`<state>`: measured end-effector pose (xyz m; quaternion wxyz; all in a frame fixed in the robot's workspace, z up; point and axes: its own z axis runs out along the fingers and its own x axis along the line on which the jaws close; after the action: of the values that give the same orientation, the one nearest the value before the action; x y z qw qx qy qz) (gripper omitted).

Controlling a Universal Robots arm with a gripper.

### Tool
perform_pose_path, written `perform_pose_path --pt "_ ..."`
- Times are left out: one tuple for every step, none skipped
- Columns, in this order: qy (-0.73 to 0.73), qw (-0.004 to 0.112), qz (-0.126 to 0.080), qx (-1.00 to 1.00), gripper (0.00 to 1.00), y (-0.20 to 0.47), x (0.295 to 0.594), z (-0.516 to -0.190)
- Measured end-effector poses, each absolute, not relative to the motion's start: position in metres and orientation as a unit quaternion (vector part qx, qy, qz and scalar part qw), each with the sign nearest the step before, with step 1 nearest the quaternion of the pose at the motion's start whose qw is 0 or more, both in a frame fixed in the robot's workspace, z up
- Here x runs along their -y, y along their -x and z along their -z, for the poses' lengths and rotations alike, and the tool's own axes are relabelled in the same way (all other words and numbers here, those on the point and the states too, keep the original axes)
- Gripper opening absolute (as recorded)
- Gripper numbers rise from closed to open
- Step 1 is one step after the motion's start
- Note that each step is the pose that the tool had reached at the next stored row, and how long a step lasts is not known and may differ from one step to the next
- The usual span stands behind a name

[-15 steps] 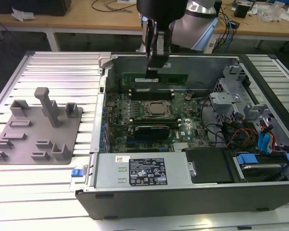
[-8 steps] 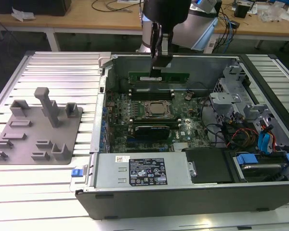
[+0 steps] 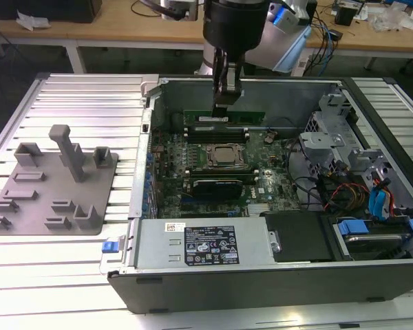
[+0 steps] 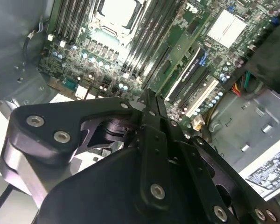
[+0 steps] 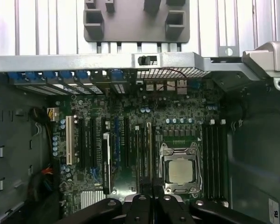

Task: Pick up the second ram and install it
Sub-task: 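Pick up the second ram and move it above second insertion slot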

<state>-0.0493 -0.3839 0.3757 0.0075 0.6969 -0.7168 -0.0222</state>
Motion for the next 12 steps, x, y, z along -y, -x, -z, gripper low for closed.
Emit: perform_pose_path --pt "-0.697 0.007 0.022 0.717 0.09 0.049 0.383 -0.374" --pt "-0.697 0.008 0.022 0.717 0.09 0.049 0.381 -0.37" --pt "-0.697 0.007 0.022 0.717 0.09 0.049 0.38 -0.367" --pt "-0.697 0.008 0.022 0.717 0.09 0.049 0.38 -0.366" --pt "-0.697 0.007 0.022 0.717 0.09 0.049 0.379 -0.363" --pt "-0.697 0.008 0.022 0.717 0.09 0.049 0.378 -0.361" --pt "-0.697 0.008 0.022 0.717 0.09 0.049 0.377 -0.358" --pt "-0.697 0.007 0.022 0.717 0.09 0.049 0.375 -0.355" --pt "-0.697 0.008 0.022 0.717 0.09 0.049 0.374 -0.353" --pt "-0.697 0.008 0.022 0.717 0.09 0.049 0.373 -0.351" --pt "-0.697 0.008 0.022 0.717 0.09 0.049 0.371 -0.349" --pt "-0.697 0.007 0.022 0.717 0.09 0.049 0.37 -0.345"
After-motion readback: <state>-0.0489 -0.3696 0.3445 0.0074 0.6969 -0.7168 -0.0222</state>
